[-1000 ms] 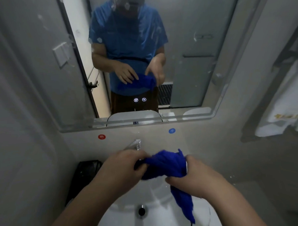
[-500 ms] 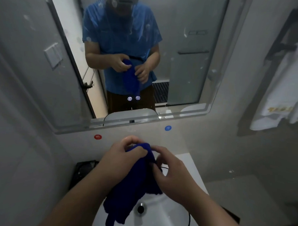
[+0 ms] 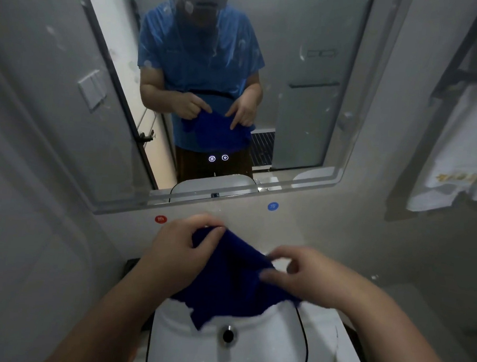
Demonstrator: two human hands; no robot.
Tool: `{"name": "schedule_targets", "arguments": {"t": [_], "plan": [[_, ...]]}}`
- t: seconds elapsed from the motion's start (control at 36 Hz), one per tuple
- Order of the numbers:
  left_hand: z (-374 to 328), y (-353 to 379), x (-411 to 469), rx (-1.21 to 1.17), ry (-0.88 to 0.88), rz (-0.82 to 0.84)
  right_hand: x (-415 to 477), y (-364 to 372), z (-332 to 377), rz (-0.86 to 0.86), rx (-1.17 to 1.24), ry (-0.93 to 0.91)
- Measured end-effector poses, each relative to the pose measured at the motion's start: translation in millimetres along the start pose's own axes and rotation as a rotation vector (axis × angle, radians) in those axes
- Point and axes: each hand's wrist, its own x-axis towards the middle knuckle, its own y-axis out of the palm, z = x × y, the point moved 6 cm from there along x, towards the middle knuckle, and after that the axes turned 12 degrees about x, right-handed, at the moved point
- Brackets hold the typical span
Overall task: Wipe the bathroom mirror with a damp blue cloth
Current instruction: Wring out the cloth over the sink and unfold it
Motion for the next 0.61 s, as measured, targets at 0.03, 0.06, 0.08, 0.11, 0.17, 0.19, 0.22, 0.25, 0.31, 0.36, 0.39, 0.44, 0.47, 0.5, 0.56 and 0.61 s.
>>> {"name": "schedule_targets", "arguments": {"t": [0.03, 0.06, 0.08, 0.11, 0.17, 0.19, 0.22, 0.25, 0.31, 0.36, 0.39, 0.44, 0.47, 0.5, 0.56, 0.61], "plan": [[-6.8, 1.0, 0.0, -0.038, 0.014, -0.007, -0.3, 6.6, -5.6, 0.071, -0.078, 0.062], [-13.9, 3.8, 0.0, -0.053, 0.022, 0.011, -0.7, 12.2, -7.4, 0.108, -0.138, 0.082], [-21.5, 6.3, -0.1, -0.054, 0.031, 0.022, -0.1, 17.7, -7.0, 0.114, -0.157, 0.056], [-28.3, 8.0, 0.0, -0.052, 0.044, 0.013, 0.6, 24.1, -4.6, 0.105, -0.145, -0.008], [-40.5, 10.3, 0.5, -0.066, 0.070, -0.004, 1.1, 36.0, 3.4, 0.038, -0.092, -0.176], [-45.4, 11.0, 0.8, -0.066, 0.080, -0.002, 1.2, 41.3, 5.4, 0.011, -0.050, -0.234], [-48.7, 11.2, 0.9, -0.052, 0.087, 0.001, 0.3, 46.5, 6.7, 0.016, 0.021, -0.262], [-51.1, 9.7, 1.0, -0.034, 0.091, 0.004, -1.0, 50.8, 8.9, 0.045, 0.128, -0.268], [-51.0, 5.2, 1.7, -0.019, 0.094, 0.001, 0.1, 56.2, 10.4, 0.099, 0.350, -0.284], [-46.8, 0.9, 1.9, -0.029, 0.088, -0.002, 1.5, 50.8, 11.9, -0.016, 0.386, -0.346], [-44.2, 0.2, 1.6, -0.026, 0.081, 0.006, 2.6, 47.6, 11.1, -0.079, 0.368, -0.362], [-38.7, 0.9, 1.1, 0.022, 0.072, 0.009, 5.7, 43.7, 6.3, -0.168, 0.313, -0.363], [-37.8, 0.5, 1.1, 0.061, 0.074, -0.004, 6.5, 41.2, 5.6, -0.207, 0.276, -0.360], [-36.4, 0.4, 1.2, 0.101, 0.069, -0.009, 7.1, 37.6, 5.3, -0.238, 0.237, -0.364], [-27.4, 3.7, 2.2, 0.147, 0.010, 0.069, 10.2, 28.3, 4.2, -0.262, 0.190, -0.365], [-11.0, 12.7, -0.9, 0.186, -0.061, 0.268, 9.6, 15.4, 8.6, -0.263, 0.115, -0.341]]}}
